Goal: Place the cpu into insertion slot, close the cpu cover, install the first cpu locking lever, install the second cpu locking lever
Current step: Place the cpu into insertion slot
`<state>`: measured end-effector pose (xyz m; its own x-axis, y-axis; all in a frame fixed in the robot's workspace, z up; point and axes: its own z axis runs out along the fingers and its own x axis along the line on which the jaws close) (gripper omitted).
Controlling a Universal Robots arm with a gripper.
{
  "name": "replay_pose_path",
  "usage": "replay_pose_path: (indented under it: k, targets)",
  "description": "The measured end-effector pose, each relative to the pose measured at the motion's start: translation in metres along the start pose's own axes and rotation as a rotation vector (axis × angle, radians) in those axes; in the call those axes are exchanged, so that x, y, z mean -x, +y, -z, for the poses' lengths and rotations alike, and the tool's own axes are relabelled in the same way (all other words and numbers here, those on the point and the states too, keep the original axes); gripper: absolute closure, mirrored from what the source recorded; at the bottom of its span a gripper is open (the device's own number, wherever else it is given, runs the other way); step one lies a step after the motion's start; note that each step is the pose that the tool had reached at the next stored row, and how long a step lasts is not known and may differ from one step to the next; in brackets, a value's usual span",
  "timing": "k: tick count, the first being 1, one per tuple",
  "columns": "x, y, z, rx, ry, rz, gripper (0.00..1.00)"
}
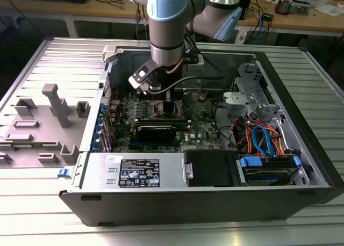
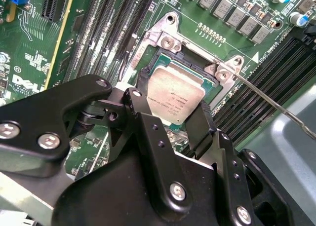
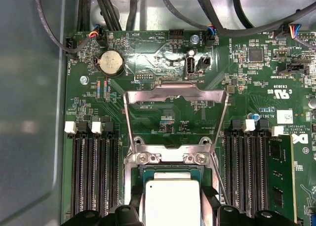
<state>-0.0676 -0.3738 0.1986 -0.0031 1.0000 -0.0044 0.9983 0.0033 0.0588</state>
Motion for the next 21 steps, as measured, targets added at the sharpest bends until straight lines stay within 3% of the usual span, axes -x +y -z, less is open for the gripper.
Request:
replay_pose_path:
  k: [12,14,15,21]
  targets:
    - [0.0000,0.0000,-0.0003,-0.0004,0.0002,0.000,0.46]
    - [-0.0001,0.0000,-0.0005,-0.0002,0.0006,0.000,0.45]
    - [-0.0001,0.0000,-0.0004,-0.0003,0.0005,0.000,0.38]
    - [0.0000,0.0000,-0.0003,-0.0005,0.0002,0.000,0.38]
